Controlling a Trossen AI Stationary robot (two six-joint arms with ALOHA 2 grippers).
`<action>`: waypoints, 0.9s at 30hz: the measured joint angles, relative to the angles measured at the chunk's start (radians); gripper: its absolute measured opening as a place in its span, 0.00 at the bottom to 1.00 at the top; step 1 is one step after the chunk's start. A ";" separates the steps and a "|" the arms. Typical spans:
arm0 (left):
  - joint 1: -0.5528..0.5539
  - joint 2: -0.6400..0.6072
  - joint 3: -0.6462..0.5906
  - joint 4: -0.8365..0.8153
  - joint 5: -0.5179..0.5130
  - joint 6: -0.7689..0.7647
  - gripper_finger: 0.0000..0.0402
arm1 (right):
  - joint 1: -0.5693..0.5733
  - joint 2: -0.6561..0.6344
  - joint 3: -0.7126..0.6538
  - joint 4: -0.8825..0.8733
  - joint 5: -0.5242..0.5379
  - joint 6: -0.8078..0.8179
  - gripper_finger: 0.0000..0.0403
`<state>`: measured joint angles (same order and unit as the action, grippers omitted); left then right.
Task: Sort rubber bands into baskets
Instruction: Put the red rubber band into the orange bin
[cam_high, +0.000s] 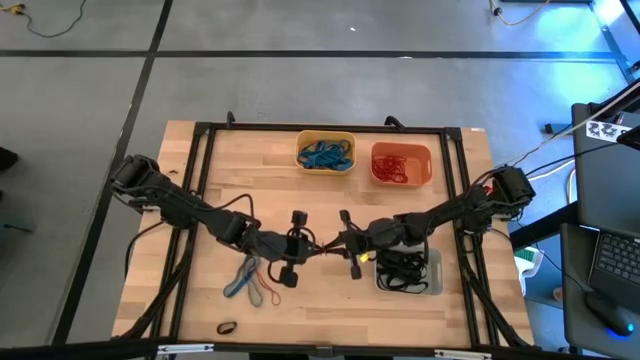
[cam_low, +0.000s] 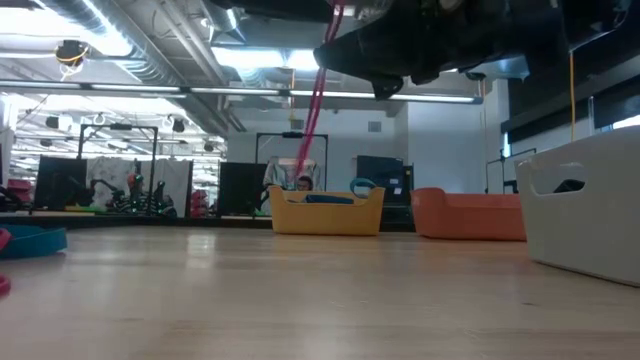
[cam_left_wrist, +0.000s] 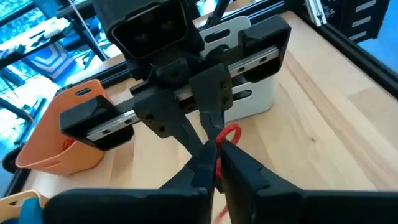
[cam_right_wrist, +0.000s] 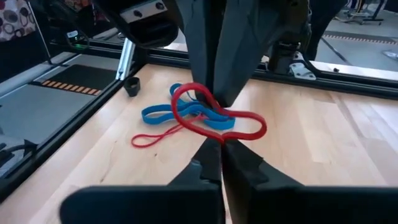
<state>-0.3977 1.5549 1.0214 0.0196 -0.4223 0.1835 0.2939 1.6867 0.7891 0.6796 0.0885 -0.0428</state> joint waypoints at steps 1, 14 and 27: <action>-0.001 0.000 0.000 0.000 0.000 -0.010 0.07 | 0.000 0.000 0.000 0.000 0.006 -0.007 0.02; -0.020 -0.092 0.008 -0.127 -0.019 -0.135 0.37 | 0.000 -0.198 0.000 -0.263 0.217 -0.045 0.01; -0.012 -0.151 0.000 -0.357 -0.065 -0.306 0.37 | -0.144 -0.574 0.000 -0.777 0.564 -0.091 0.01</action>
<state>-0.4094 1.4038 1.0214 -0.3373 -0.4873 -0.1226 0.1496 1.1132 0.7891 -0.0971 0.6521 -0.1337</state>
